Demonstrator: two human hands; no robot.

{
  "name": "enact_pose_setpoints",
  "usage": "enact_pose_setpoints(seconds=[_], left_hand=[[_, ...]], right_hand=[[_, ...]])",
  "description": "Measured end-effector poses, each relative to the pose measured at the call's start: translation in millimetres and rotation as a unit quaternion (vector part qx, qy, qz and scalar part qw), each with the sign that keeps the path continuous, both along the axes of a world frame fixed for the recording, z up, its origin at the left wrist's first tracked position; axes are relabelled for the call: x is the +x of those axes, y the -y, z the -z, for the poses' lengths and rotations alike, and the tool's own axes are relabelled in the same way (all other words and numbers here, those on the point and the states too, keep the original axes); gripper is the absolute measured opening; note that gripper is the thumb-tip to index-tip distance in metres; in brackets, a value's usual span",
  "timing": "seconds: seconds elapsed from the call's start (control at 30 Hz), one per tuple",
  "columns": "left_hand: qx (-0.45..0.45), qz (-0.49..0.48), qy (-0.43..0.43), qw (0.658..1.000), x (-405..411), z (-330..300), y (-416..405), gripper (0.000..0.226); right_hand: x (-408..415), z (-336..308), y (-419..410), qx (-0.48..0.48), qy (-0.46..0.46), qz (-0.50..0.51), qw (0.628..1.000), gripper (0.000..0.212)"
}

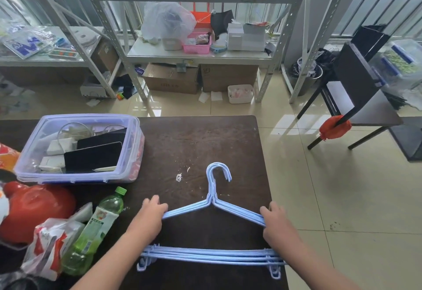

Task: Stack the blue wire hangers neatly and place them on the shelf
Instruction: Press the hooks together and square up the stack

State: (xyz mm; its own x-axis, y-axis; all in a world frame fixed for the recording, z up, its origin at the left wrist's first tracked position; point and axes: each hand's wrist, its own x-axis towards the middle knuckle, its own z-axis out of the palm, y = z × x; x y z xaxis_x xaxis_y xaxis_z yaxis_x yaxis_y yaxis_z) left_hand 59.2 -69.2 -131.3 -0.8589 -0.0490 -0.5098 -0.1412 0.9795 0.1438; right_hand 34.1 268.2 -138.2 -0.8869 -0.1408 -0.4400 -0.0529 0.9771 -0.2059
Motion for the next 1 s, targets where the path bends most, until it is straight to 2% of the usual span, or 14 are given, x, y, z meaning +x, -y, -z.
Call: enact_pose_setpoints(seconds=[0.07, 0.17, 0.27, 0.33, 0.43, 0.5, 0.63, 0.77, 1.0], left_hand=[[-0.009, 0.005, -0.02, 1.0, 1, 2, -2, 0.03], [-0.034, 0.001, -0.023, 0.999, 3, 11, -3, 0.03], [-0.035, -0.019, -0.041, 0.998, 1, 9, -6, 0.014], [-0.058, 0.002, -0.038, 0.998, -4, 6, -15, 0.017], [-0.063, 0.065, -0.049, 0.995, -19, -2, -40, 0.032], [-0.045, 0.083, -0.055, 0.994, -28, 1, -61, 0.031], [0.002, 0.065, -0.053, 0.996, -49, 5, -98, 0.017], [0.028, 0.015, -0.062, 0.998, -55, 13, -106, 0.012], [0.104, 0.001, -0.09, 0.991, -54, 17, -95, 0.01]], right_hand=[[1, 2, 0, 0.025, -0.054, -0.035, 0.998, 0.034], [-4, -1, 0, 0.015, -0.054, -0.028, 0.998, 0.033], [-9, -4, 0, 0.025, -0.055, -0.049, 0.997, 0.046], [-8, -3, 2, 0.059, -0.04, -0.085, 0.994, 0.055], [-11, -5, 18, 0.067, -0.051, -0.106, 0.991, 0.038], [-18, -13, 40, 0.049, -0.051, -0.118, 0.99, 0.033], [-38, -18, 89, -0.001, -0.007, -0.145, 0.989, 0.027], [-49, -17, 113, 0.004, 0.01, -0.157, 0.987, 0.021], [-57, -16, 118, 0.026, 0.012, -0.2, 0.979, 0.023]])
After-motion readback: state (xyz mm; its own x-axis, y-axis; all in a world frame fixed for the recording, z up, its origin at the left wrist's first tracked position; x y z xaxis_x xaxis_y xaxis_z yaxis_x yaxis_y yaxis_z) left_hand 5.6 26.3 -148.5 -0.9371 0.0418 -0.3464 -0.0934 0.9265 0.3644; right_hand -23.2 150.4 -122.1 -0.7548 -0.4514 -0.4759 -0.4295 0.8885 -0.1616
